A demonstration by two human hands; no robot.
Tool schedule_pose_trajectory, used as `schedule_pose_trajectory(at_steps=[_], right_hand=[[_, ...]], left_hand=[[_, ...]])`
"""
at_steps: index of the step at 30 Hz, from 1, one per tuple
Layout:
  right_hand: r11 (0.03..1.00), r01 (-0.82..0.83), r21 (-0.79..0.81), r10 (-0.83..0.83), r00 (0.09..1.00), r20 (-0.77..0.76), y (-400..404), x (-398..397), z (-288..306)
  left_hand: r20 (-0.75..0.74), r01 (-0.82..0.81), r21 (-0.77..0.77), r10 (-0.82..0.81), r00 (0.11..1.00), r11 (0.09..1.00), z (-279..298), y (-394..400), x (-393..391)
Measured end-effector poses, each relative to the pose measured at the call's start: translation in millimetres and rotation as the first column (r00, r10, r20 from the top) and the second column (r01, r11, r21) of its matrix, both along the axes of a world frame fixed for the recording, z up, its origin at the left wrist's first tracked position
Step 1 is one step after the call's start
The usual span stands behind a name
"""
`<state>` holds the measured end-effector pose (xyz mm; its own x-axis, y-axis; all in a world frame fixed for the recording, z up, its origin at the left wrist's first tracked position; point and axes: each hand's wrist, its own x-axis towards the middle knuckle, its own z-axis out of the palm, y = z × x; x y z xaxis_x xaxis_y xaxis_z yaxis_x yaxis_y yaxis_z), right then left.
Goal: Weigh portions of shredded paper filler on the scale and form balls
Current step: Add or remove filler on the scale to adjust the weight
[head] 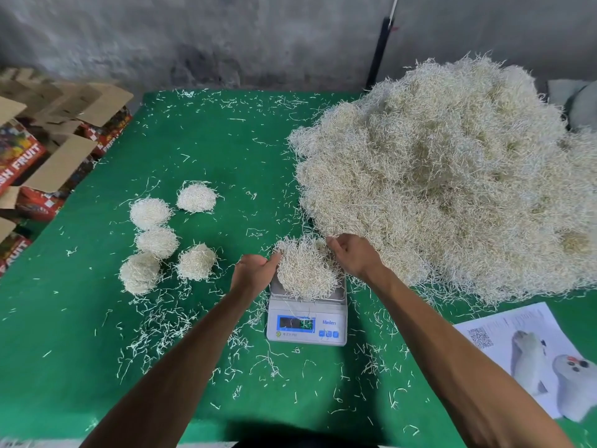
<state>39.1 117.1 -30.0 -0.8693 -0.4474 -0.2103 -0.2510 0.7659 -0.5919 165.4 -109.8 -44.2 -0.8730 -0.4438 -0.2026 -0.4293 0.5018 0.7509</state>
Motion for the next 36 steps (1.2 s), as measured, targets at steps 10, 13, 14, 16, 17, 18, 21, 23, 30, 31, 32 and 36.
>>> schedule_pose_trajectory(at_steps=[10,13,14,16,17,18,21,23,30,31,32,36], right_hand=[[0.999,0.034,0.018,-0.035,0.997,0.074,0.9,6.1,-4.9],[0.999,0.031,-0.027,-0.027,0.988,0.151,-4.1,11.1,-5.2],[0.996,0.043,-0.076,-0.024,0.973,0.227,-6.5,12.2,-6.1],[0.984,0.052,-0.17,0.027,0.902,0.432,-8.7,13.0,-4.7],[0.979,0.035,-0.201,0.071,0.866,0.495,-8.1,12.1,-3.1],[0.973,0.026,-0.231,0.105,0.838,0.536,-7.4,10.2,-1.9],[0.952,0.139,-0.274,0.039,0.831,0.555,0.9,-1.1,4.9],[0.975,0.149,-0.167,-0.08,0.928,0.364,10.0,-16.2,9.3],[0.936,0.323,0.142,-0.305,0.943,-0.13,38.4,-74.3,2.6],[0.93,0.334,0.152,-0.306,0.935,-0.179,39.5,-81.3,0.5],[0.926,0.344,0.153,-0.308,0.926,-0.218,40.8,-88.5,-2.3],[0.932,0.29,0.22,-0.231,0.938,-0.258,44.9,-116.9,-14.6]], left_hand=[[-0.032,-0.071,0.053,0.073,0.997,0.996,3.9,6.3,-5.0],[0.032,-0.067,0.109,0.064,0.997,0.992,4.8,15.2,-10.9],[0.06,-0.04,0.146,0.032,0.998,0.989,5.4,18.4,-13.3],[0.092,0.033,0.174,-0.049,0.994,0.984,6.2,25.1,-19.2],[0.09,0.061,0.153,-0.075,0.993,0.986,6.8,28.1,-22.0],[0.075,0.077,0.124,-0.086,0.993,0.989,7.7,30.0,-24.6],[0.002,0.073,0.077,-0.073,0.997,0.994,12.1,31.3,-31.7],[-0.035,0.08,0.071,-0.078,0.996,0.994,16.2,31.6,-37.8],[-0.086,0.148,0.131,-0.138,0.987,0.98,27.5,53.8,-76.3],[-0.088,0.156,0.131,-0.145,0.986,0.979,28.1,57.7,-83.1],[-0.094,0.163,0.119,-0.152,0.984,0.979,28.7,61.1,-89.9],[-0.135,0.208,0.108,-0.193,0.972,0.972,25.3,70.4,-119.0]])
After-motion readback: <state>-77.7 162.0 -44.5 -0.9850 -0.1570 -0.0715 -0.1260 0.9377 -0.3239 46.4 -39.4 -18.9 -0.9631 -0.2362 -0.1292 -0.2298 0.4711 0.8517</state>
